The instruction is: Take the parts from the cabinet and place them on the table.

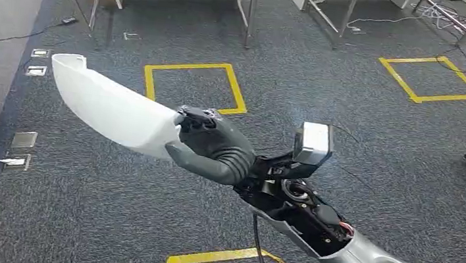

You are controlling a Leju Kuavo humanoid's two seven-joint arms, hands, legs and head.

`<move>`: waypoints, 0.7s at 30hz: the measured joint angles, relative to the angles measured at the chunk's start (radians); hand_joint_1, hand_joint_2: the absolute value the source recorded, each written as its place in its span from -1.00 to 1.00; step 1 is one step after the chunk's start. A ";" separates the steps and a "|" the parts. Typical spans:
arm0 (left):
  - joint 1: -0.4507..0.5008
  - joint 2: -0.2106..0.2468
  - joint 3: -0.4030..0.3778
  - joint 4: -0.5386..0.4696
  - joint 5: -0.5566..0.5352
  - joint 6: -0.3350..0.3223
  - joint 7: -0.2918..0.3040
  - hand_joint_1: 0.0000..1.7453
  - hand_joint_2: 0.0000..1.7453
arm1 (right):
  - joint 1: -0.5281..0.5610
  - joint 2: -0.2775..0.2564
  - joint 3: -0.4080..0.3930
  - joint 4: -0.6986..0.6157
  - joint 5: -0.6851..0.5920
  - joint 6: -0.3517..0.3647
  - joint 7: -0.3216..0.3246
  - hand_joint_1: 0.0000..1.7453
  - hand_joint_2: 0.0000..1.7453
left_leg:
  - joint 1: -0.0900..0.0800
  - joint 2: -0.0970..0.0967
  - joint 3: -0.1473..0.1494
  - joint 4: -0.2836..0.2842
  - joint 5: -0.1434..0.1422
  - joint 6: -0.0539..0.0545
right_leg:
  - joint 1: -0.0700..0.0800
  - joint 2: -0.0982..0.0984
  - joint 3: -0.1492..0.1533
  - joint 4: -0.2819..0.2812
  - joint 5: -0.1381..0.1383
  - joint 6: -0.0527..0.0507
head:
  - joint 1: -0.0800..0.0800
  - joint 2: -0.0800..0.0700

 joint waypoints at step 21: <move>0.000 0.000 0.013 0.000 0.002 0.008 0.000 -1.00 1.00 | 0.007 0.000 -0.008 -0.009 0.006 -0.003 0.005 1.00 1.00 | 0.000 0.000 0.000 0.000 0.000 0.000 | 0.000 0.000 0.000 0.000 0.000 0.000 | 0.000 0.000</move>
